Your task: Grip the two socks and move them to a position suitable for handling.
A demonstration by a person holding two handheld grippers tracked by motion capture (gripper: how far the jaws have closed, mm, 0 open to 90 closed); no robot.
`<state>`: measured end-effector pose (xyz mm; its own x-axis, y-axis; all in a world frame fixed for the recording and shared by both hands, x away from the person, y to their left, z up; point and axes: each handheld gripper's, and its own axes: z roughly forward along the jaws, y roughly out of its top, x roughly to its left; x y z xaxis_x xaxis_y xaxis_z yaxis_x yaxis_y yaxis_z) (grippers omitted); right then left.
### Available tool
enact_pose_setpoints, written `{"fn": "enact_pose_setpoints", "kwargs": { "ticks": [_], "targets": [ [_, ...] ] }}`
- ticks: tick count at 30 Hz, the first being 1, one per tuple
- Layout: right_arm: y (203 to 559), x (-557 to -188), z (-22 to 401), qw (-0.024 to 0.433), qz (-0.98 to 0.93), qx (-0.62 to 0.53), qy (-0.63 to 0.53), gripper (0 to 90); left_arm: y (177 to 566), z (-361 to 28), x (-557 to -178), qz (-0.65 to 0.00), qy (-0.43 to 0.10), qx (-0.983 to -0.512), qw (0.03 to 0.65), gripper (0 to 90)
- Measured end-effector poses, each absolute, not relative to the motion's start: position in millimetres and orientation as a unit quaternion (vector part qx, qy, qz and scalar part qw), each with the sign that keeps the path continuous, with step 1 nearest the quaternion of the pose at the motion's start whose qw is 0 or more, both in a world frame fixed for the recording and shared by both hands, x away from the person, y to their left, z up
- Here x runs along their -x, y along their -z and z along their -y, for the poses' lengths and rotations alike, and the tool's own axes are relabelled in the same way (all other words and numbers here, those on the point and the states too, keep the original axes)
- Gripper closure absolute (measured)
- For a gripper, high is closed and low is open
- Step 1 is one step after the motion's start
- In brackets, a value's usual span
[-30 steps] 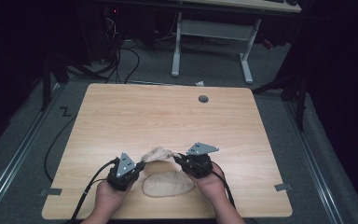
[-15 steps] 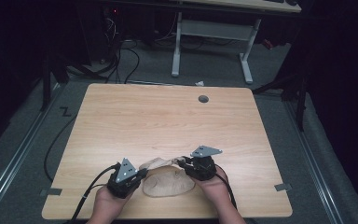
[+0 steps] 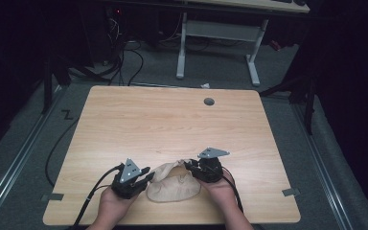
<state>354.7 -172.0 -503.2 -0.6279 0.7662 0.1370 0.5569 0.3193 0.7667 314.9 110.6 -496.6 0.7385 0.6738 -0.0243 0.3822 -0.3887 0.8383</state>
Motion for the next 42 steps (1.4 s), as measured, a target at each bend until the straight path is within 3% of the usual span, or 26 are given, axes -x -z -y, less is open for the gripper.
{"fn": "enact_pose_setpoints", "kwargs": {
  "ticks": [1,6,9,11,16,19,23,27,29,34,37,42],
  "targets": [
    [504,-355,171,0.127,-0.802,-0.413,-0.412,74.1,498,-108,-314,-0.317,-0.162,-0.82,0.448,59.2],
    [504,-356,171,0.127,-0.804,-0.411,-0.411,74.2,509,-93,-306,-0.297,-0.169,-0.839,0.422,49.7],
    [504,-355,171,0.126,-0.804,-0.412,-0.41,74.4,515,-87,-306,-0.294,-0.185,-0.847,0.402,48.8],
    [504,-355,171,0.126,-0.804,-0.411,-0.411,74.6,518,-87,-309,-0.3,-0.186,-0.848,0.395,52.1],
    [504,-355,171,0.125,-0.804,-0.411,-0.411,74.9,517,-95,-314,-0.316,-0.18,-0.842,0.398,78.6],
    [504,-355,172,0.125,-0.804,-0.411,-0.411,75.0,511,-99,-314,-0.317,-0.189,-0.835,0.409,89.1],
    [504,-355,171,0.125,-0.804,-0.411,-0.412,75.3,506,-101,-313,-0.31,-0.19,-0.831,0.421,89.4],
    [504,-355,170,0.123,-0.805,-0.41,-0.411,75.4,510,-89,-316,-0.303,-0.189,-0.834,0.422,60.2],
    [504,-355,169,0.122,-0.806,-0.41,-0.41,75.4,514,-81,-318,-0.298,-0.199,-0.839,0.409,50.1],
    [504,-356,168,0.122,-0.807,-0.408,-0.41,75.4,528,-73,-332,-0.31,-0.212,-0.845,0.379,43.8],
    [504,-356,169,0.12,-0.806,-0.409,-0.41,75.4,528,-76,-338,-0.32,-0.206,-0.842,0.383,53.0],
    [505,-356,169,0.119,-0.807,-0.409,-0.41,75.6,527,-81,-343,-0.33,-0.191,-0.838,0.39,81.4]
  ]
}}
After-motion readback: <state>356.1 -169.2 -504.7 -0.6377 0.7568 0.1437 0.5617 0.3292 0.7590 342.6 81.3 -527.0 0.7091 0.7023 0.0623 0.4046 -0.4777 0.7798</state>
